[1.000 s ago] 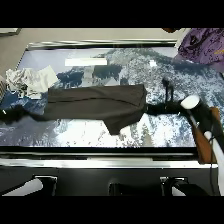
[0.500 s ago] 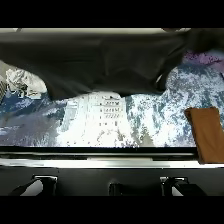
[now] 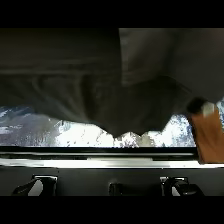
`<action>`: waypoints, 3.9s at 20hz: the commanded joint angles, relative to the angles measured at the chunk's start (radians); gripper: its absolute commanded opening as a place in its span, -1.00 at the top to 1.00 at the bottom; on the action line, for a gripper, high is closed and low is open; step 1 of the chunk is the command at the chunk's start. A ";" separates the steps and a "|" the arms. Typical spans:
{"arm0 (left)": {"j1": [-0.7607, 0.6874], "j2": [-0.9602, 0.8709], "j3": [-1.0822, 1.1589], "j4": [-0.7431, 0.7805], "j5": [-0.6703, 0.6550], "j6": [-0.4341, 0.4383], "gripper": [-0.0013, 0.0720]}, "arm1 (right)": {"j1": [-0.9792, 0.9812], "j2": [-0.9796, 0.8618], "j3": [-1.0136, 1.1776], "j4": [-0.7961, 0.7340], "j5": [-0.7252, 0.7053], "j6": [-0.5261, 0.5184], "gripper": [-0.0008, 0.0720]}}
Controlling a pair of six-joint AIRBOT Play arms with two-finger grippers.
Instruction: Fold the clothes and pants, and hang the long-sleeved shirts on hangers.
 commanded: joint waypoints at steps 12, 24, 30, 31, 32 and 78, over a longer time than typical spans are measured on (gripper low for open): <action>-0.154 -0.624 -0.433 -0.027 0.237 0.096 0.92 | 0.000 -0.815 0.001 -0.008 0.095 0.090 0.91; -0.177 -0.901 -0.433 -0.026 0.205 0.080 0.92 | 0.000 -1.131 0.001 -0.016 0.015 0.100 0.91; -0.185 -0.904 -0.436 -0.055 -0.019 0.025 0.92 | 0.000 -1.159 -0.002 -0.054 0.144 0.100 0.91; -0.192 -0.905 -0.436 -0.055 -0.042 0.017 0.92 | 0.000 -1.167 -0.005 -0.053 0.147 0.101 0.91; -0.199 -0.908 -0.436 -0.055 -0.056 0.008 0.92 | 0.000 -1.175 -0.006 -0.052 0.152 0.101 0.91; 0.020 -0.412 -0.973 0.027 -0.146 -0.102 -1.00 | -0.409 -0.469 -1.373 0.613 0.053 -0.364 -0.11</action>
